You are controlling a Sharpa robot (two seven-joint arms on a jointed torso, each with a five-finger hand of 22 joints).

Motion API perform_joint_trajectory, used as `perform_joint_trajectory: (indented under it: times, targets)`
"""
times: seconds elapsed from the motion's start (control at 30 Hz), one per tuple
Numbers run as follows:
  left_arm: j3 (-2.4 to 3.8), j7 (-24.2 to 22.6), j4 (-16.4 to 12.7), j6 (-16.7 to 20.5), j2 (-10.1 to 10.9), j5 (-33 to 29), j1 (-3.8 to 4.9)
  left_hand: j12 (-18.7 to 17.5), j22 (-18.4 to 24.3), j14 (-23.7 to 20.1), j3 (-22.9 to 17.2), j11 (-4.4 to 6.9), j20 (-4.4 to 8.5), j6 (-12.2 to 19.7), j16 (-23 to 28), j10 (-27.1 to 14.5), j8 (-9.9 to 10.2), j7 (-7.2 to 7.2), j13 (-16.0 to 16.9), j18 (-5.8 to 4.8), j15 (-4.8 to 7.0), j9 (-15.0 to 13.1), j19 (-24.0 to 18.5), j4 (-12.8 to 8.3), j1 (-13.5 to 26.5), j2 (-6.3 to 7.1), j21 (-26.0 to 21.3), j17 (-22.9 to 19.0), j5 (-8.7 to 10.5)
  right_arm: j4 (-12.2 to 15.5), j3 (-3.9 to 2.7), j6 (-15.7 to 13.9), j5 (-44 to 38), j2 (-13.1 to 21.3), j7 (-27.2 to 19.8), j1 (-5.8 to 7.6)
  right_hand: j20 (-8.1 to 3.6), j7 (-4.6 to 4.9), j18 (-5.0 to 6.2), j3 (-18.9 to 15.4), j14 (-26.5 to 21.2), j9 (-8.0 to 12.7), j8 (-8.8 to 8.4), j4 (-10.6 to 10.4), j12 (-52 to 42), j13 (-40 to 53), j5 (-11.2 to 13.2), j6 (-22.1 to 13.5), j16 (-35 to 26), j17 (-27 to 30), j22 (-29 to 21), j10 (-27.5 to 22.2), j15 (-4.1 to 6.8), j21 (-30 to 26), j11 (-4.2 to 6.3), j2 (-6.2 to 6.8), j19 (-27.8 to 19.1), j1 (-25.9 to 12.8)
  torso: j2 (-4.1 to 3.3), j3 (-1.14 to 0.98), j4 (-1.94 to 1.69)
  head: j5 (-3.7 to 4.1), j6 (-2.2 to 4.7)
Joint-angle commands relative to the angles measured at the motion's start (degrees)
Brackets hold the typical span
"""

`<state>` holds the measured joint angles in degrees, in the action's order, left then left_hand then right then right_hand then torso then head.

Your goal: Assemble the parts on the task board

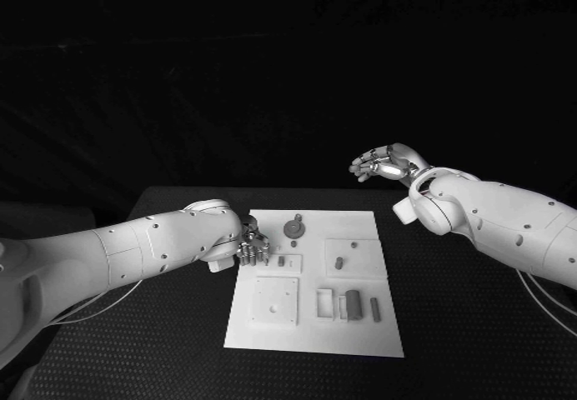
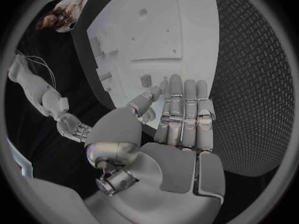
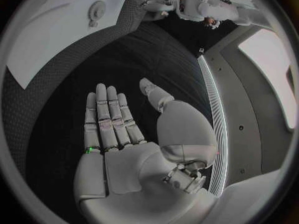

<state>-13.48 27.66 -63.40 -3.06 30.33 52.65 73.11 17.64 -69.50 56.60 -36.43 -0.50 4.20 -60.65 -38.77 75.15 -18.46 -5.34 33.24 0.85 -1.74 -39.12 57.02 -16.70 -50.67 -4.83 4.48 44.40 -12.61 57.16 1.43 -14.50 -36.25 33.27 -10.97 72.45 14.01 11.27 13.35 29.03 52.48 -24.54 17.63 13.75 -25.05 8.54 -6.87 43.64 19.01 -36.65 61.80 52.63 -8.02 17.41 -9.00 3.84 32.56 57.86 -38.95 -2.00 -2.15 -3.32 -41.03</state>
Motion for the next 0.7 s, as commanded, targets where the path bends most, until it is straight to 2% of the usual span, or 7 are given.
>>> perform_joint_trajectory:
  times: [0.03, 0.7]
  targets:
    - [-0.23, 0.1, -0.15, -1.98, 0.02, 0.59, -0.45, 0.0, -0.08, -0.42, -0.26, 0.33, -0.14, -0.81, 0.04, 0.02, 0.03, 0.64, -0.03, -0.85, 0.16, 0.01, -0.38, -0.03, -0.16, -0.4, -0.26, -0.09, -0.22, 0.04, -0.03, 0.74, 0.01, 0.04, -0.35, -0.02, -0.04, 0.96, -0.58, -0.15, -0.29, 0.05, 0.21, -0.26, 0.19, -0.09, -0.13, -0.32, -0.36, -0.08, 0.08, 0.36, -0.06, -0.3, -0.18, 0.21, -0.25, 0.4, 0.01, 0.02, 0.01, 0.06, -0.1]
    - [-0.22, -0.37, 0.23, -3.34, 0.11, -0.68, -0.44, -0.01, -0.19, -0.46, -0.37, 0.33, -0.14, -0.85, 0.02, 0.04, 0.05, 0.65, -0.01, -0.85, 0.16, -0.04, -0.43, -0.05, -0.35, -0.35, -0.28, -0.15, -0.24, -0.04, -0.03, 0.91, 0.01, -0.1, -0.29, -0.15, -0.04, 0.97, -0.58, -0.16, -0.29, 0.09, 0.22, -0.27, 0.21, -0.13, -0.13, -0.33, -0.41, -0.13, 0.14, 0.36, -0.06, -0.38, -0.18, 0.22, -0.24, 0.41, 0.01, 0.05, 0.0, 0.18, -0.34]
